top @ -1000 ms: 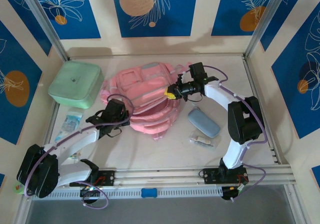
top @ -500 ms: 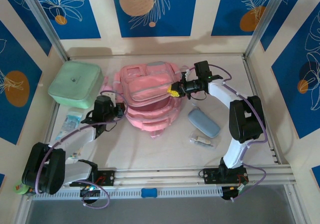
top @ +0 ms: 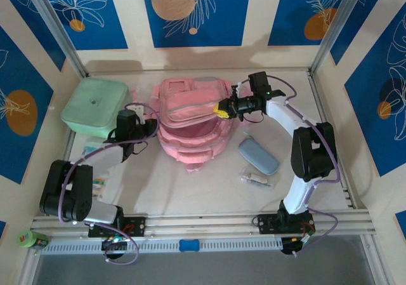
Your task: Pack the student bag
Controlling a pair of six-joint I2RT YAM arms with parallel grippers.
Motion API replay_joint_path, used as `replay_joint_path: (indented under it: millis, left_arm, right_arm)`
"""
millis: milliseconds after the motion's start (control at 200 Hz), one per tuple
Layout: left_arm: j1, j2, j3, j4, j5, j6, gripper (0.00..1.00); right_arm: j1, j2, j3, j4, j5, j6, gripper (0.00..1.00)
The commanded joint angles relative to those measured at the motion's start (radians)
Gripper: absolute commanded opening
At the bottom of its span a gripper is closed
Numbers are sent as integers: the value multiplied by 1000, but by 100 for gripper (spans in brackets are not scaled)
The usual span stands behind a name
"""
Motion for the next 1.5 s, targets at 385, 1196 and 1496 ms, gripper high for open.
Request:
replay_joint_path:
  millis: [385,1196,1496]
  left_arm:
    - [-15,-385,-248,-242,-237,-177,0]
    - [-109,-441,-176,-328,-244,-86,0]
    - [-106,-413,-161,-330,-248,-96,0]
  right_arm:
    - [1,183,366,-287,-21,-232,0]
    - [488,-224,-86,62,626,-961,56]
    - [657,-35,-68,243,738,-1269,57]
